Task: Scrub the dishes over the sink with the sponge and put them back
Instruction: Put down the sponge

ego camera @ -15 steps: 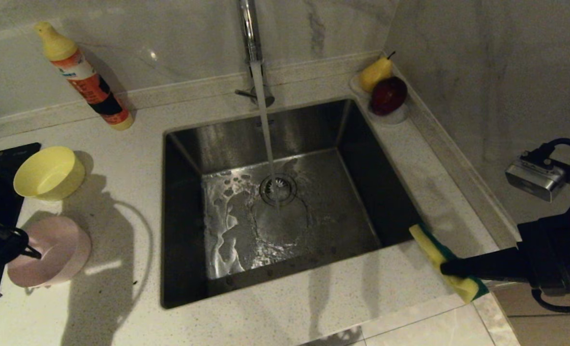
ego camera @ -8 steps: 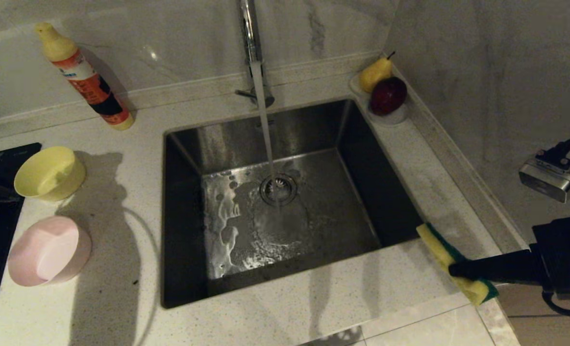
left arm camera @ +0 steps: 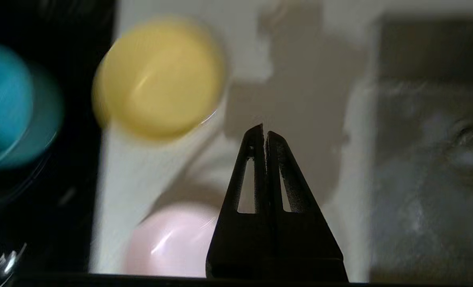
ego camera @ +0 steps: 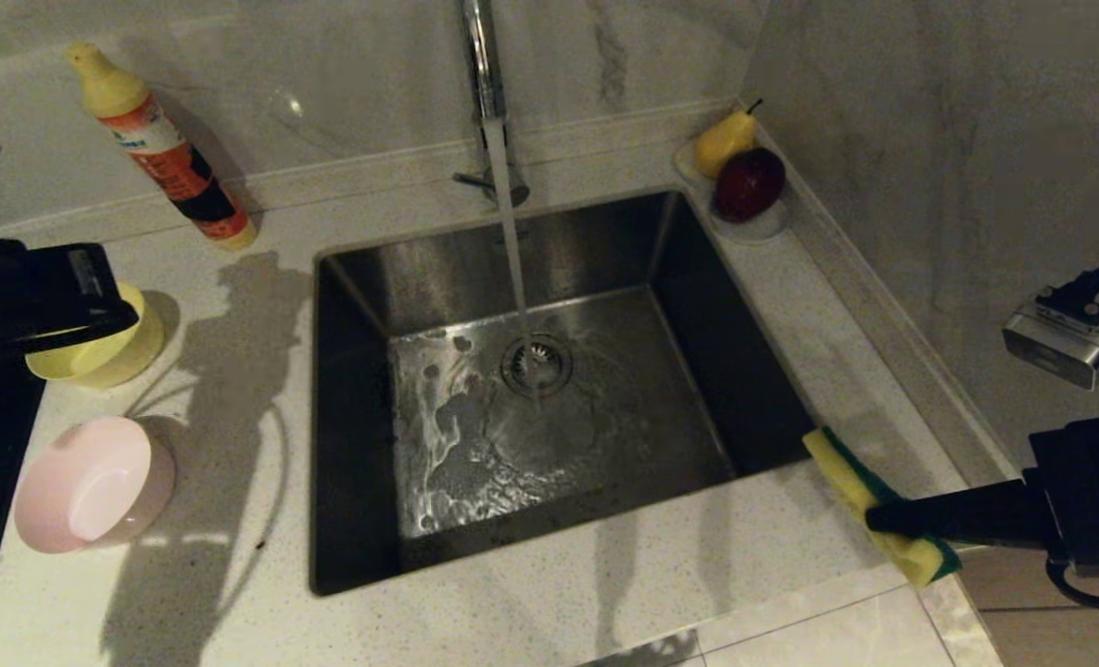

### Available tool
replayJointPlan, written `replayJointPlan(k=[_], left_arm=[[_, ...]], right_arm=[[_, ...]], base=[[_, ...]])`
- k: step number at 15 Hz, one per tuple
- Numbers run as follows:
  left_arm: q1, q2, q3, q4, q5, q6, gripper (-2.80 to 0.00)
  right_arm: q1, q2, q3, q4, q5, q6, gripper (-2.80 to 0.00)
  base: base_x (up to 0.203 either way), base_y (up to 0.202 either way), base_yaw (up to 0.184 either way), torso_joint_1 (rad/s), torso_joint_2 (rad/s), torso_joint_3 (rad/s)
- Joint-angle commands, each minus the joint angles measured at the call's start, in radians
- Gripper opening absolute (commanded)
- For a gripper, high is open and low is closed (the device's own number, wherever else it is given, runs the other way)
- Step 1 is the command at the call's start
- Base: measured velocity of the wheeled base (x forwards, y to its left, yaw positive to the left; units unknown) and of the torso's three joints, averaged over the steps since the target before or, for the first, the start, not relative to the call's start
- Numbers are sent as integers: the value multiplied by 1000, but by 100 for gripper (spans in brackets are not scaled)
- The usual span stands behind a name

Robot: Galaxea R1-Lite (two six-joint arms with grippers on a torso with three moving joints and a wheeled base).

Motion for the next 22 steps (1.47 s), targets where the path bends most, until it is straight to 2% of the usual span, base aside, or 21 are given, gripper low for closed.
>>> replayJointPlan(k=[1, 4, 7, 10, 13, 14, 15, 17, 19, 20, 22], left_arm=[[-128, -134, 53, -42, 24, -2, -280], [-165, -388, 126, 0, 65, -3, -280], [-169, -641, 271, 57, 157, -3, -280], [-112, -845, 418, 79, 221, -4, -280], [-69, -1040, 592, 86, 226, 0, -280], [-64, -1100, 659, 87, 216, 1, -280], [-60, -1159, 722, 90, 180, 4, -280], [-58, -1248, 829, 104, 66, 27, -280], [-57, -1340, 951, 115, 3, 54, -280], [-57, -1360, 1013, 97, -24, 74, -280], [-57, -1373, 1089, -12, -78, 100, -280]], right_arm=[[-2, 11, 5, 0, 3, 3, -280], [-2, 25, 8, 0, 3, 3, -280], [-2, 26, 4, 0, 3, 4, -280], [-2, 7, -1, 10, 0, 4, -280], [0, 6, 8, 3, -21, 3, -280], [0, 10, 10, 1, -23, 3, -280], [0, 6, 14, 1, -23, 3, -280], [0, -4, 21, 0, -25, 0, -280], [0, -7, 25, 6, -28, -15, -280], [0, -7, 30, 7, -31, -39, -280], [7, -11, 38, 5, -63, -88, -280]], base=[[0, 0, 0, 0, 0, 0], [0, 0, 0, 0, 0, 0], [0, 0, 0, 0, 0, 0], [0, 0, 0, 0, 0, 0], [0, 0, 0, 0, 0, 0], [0, 0, 0, 0, 0, 0], [0, 0, 0, 0, 0, 0], [0, 0, 0, 0, 0, 0], [0, 0, 0, 0, 0, 0], [0, 0, 0, 0, 0, 0], [0, 0, 0, 0, 0, 0]])
